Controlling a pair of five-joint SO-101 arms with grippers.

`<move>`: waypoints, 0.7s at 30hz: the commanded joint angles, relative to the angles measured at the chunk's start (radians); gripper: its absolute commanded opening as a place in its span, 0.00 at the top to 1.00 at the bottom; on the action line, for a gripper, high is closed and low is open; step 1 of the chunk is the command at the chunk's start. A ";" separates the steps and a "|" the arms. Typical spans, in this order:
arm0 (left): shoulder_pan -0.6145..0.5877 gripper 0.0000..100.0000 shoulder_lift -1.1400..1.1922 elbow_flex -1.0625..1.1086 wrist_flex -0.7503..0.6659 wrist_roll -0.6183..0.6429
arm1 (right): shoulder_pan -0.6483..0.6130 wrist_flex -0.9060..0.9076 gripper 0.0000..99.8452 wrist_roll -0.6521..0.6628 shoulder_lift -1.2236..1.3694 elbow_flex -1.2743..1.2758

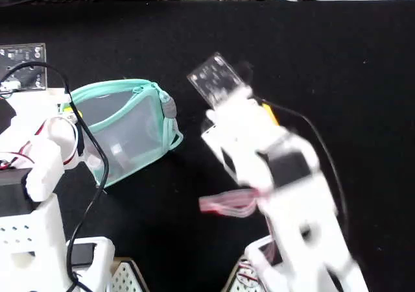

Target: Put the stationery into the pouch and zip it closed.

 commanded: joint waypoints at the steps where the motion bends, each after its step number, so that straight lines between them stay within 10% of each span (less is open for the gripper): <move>1: 0.008 0.97 0.034 0.140 0.009 0.002 | -0.051 -0.152 0.99 -0.110 -0.219 -0.051; 12: 0.010 0.97 0.034 0.151 0.009 0.002 | -0.247 -0.927 0.99 -0.247 -0.197 -0.039; 21: 0.004 0.97 0.034 0.150 0.009 0.002 | -0.302 -0.964 0.99 -0.253 0.153 -0.231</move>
